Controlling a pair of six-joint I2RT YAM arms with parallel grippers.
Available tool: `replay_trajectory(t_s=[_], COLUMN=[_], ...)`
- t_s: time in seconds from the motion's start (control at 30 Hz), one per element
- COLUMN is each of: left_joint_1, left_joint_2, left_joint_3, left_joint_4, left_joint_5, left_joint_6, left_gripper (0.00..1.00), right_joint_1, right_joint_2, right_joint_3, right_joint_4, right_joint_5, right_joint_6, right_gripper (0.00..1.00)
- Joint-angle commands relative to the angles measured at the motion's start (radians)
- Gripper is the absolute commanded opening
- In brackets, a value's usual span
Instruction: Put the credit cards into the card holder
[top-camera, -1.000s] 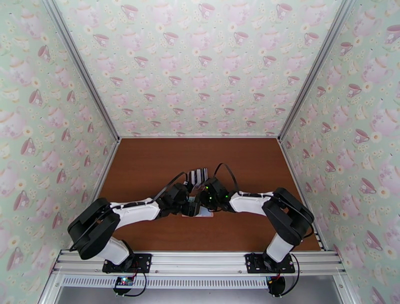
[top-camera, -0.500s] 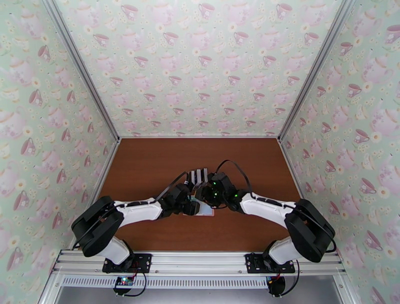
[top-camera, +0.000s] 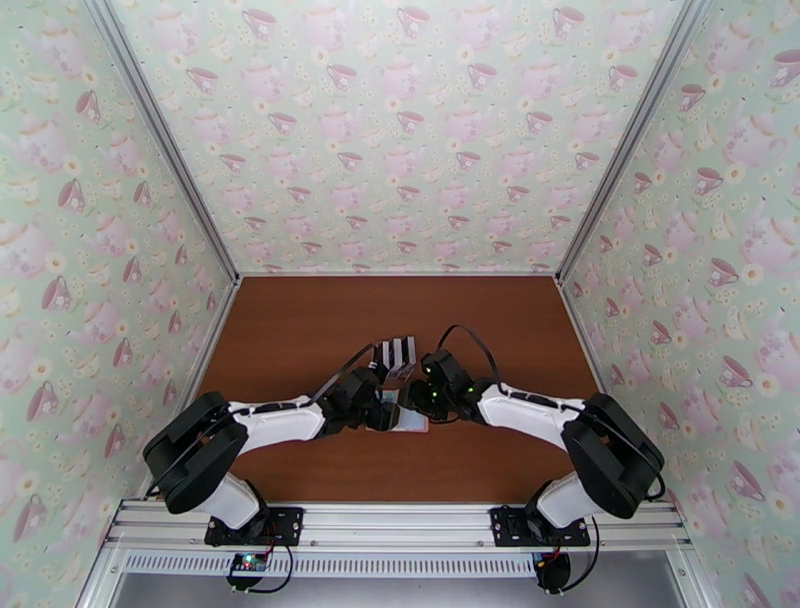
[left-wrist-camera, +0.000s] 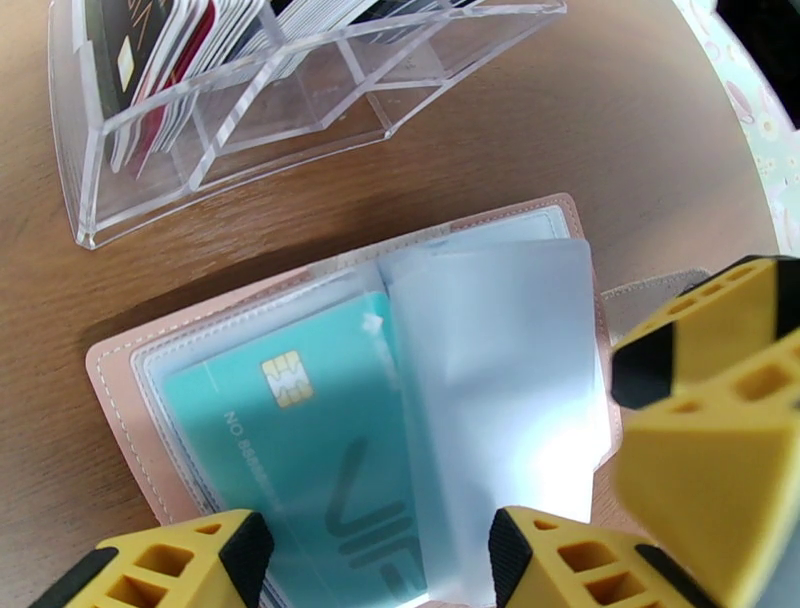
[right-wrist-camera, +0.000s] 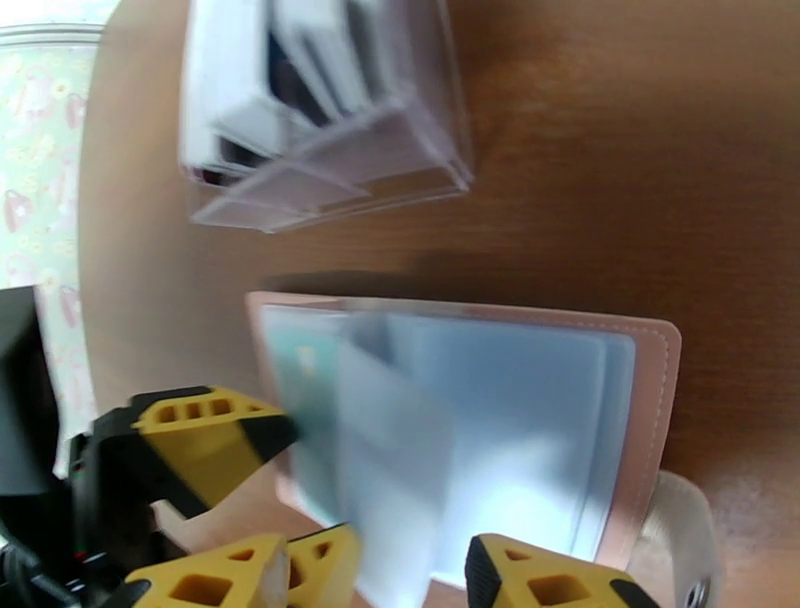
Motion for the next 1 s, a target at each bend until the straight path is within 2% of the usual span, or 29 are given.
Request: replay_trajectory(t_s=[0.0,0.4,0.7,0.97], left_joint_1=[0.002,0.002,0.004,0.011], left_joint_2=[0.094,0.073,0.007,-0.018], left_joint_3=[-0.06,-0.022,0.085,0.151], left_joint_4=[-0.213,-0.257,-0.352,-0.364], left_joint_5=[-0.018,-0.011,0.0,0.034], left_joint_6=[-0.019,-0.009,0.003,-0.003], left_gripper=[0.66,0.67,0.69,0.7], right_joint_1=[0.0,0.001,0.001,0.025], right_joint_2=[0.023,0.052,0.002,0.015], right_joint_3=[0.036,0.069,0.068,0.071], right_joint_4=[0.003,0.055,0.076,0.115], right_joint_5=[0.003,-0.039,-0.066,-0.086], right_joint_6=[-0.029,-0.016,0.018,0.048], right_gripper=[0.52,0.52,0.52,0.52])
